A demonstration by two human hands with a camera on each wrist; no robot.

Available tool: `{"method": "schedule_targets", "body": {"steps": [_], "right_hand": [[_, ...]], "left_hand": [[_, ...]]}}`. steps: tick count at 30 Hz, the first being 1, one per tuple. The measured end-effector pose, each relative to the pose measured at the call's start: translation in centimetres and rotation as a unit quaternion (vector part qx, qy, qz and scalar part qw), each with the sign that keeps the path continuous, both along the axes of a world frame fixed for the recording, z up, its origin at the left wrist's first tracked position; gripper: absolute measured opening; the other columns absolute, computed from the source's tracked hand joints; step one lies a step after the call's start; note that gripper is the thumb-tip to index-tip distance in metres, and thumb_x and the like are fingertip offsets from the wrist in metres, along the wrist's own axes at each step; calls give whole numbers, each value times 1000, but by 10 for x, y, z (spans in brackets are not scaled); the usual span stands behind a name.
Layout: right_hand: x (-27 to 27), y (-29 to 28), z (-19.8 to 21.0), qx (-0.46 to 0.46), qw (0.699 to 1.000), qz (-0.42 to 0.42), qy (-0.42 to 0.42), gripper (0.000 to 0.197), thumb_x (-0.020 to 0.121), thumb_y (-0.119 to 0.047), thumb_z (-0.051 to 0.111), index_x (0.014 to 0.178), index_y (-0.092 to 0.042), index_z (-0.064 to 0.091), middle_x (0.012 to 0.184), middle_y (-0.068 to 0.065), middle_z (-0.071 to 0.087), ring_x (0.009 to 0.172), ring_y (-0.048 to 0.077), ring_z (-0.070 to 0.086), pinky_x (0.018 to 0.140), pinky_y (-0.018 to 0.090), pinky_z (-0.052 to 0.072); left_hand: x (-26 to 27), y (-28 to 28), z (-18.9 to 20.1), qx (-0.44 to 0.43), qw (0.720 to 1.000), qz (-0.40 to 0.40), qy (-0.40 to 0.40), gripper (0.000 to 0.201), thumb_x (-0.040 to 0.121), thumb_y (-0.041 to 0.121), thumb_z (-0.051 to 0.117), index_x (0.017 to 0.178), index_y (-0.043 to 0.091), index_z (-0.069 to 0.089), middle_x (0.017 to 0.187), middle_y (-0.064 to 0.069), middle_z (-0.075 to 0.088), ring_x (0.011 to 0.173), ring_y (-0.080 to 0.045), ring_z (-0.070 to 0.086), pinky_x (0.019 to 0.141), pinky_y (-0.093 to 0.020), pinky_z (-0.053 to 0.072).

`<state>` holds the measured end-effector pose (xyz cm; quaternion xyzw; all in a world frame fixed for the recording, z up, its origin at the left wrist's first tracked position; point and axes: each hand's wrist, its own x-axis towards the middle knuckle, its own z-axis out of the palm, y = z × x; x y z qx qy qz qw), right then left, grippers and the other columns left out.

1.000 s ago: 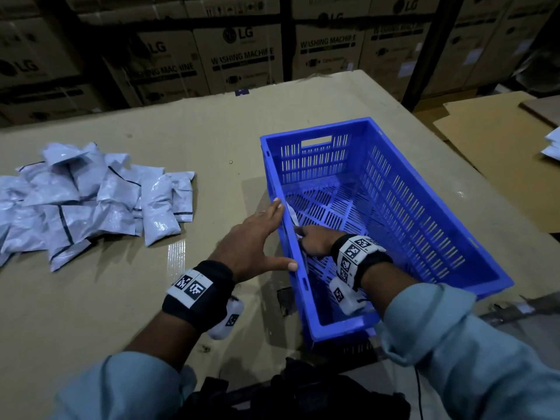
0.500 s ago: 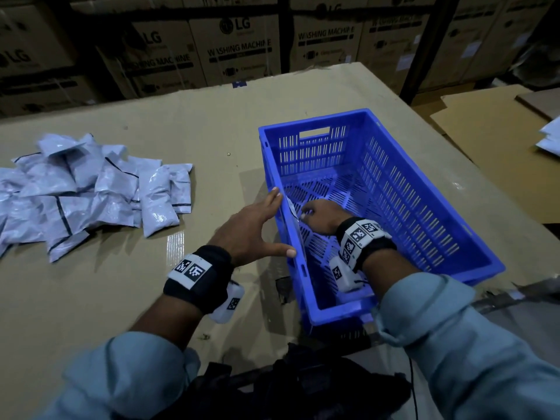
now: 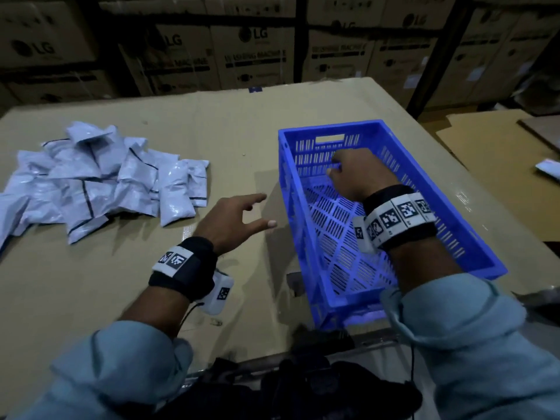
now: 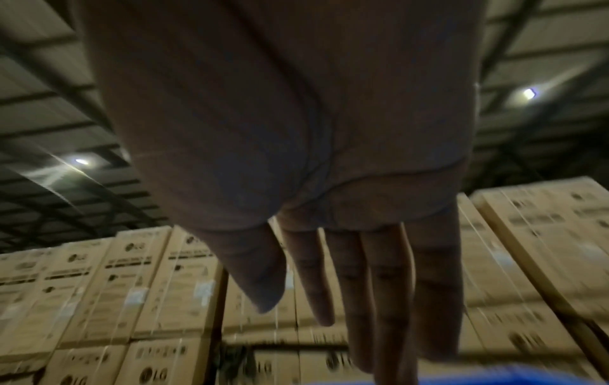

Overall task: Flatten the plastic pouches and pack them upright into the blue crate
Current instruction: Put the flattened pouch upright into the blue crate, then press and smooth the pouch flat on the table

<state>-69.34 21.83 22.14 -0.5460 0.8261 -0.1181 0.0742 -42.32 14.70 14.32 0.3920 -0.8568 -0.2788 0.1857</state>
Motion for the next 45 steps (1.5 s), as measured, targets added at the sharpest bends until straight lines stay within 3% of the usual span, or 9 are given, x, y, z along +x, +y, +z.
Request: {"method": "schedule_targets", "body": {"steps": [3, 11, 16, 19, 24, 27, 36, 40, 45], "right_hand": [[32, -2, 23, -21, 999, 5, 30, 38, 101, -35, 52, 129, -11, 60, 130, 15, 64, 118, 39, 60, 98, 51, 53], [149, -28, 35, -27, 998, 36, 39, 43, 100, -44, 54, 128, -12, 60, 126, 18, 63, 118, 39, 59, 95, 48, 52], [227, -79, -10, 2, 997, 75, -21, 43, 99, -43, 56, 130, -14, 62, 128, 13, 65, 122, 33, 59, 100, 44, 51], [265, -110, -51, 38, 994, 93, -35, 40, 98, -42, 57, 126, -15, 64, 127, 12, 66, 123, 32, 59, 101, 42, 50], [316, -155, -117, 97, 988, 107, -48, 44, 97, -32, 55, 138, -15, 56, 144, 11, 56, 129, 31, 54, 103, 38, 47], [340, -183, -146, 121, 987, 96, -33, 42, 96, -31, 53, 134, -13, 51, 145, 14, 50, 129, 34, 51, 100, 41, 47], [371, -241, -204, 143, 987, 48, 48, 84, 99, -46, 53, 162, -32, -1, 166, 24, -3, 148, 42, 22, 112, 52, 36], [374, -252, -218, 182, 981, 39, 60, 78, 97, -43, 56, 158, -39, 9, 165, 22, -8, 145, 44, 23, 110, 53, 36], [382, -252, -222, 165, 983, 9, 82, 67, 96, -48, 56, 153, -34, 24, 162, 24, 13, 139, 44, 33, 108, 51, 36]], "left_hand": [[41, -18, 1, 13, 999, 42, 24, 67, 80, 68, 72, 135, 33, 63, 130, 16, 66, 109, -2, 64, 94, -32, 54], [177, -62, -14, 30, 995, 99, 1, 51, 86, 50, 77, 130, 24, 68, 126, 9, 70, 102, -11, 67, 85, -30, 52], [266, -89, -43, 50, 988, 123, -80, 60, 87, 50, 76, 137, 20, 63, 133, 4, 65, 106, -18, 66, 87, -34, 51], [318, -108, -75, 93, 973, 142, -156, 71, 84, 56, 76, 144, 25, 55, 141, 1, 60, 120, -22, 61, 99, -39, 50], [385, -127, -127, 112, 931, 197, -285, 96, 82, 64, 73, 158, 25, 29, 160, -5, 38, 140, -31, 44, 110, -46, 41], [418, -135, -154, 105, 917, 154, -353, 107, 77, 67, 75, 158, 22, 20, 164, -8, 23, 145, -33, 32, 111, -51, 40], [438, -159, -176, 113, 911, 65, -392, 135, 67, 82, 70, 161, 27, -9, 168, -8, -20, 156, -33, -12, 116, -69, 18], [443, -164, -179, 137, 914, 52, -378, 141, 63, 84, 71, 159, 33, -19, 166, -3, -30, 154, -30, -22, 114, -75, 10], [439, -172, -177, 159, 913, 43, -374, 147, 59, 83, 75, 156, 37, -25, 163, -1, -37, 153, -30, -26, 112, -79, 9]]}}
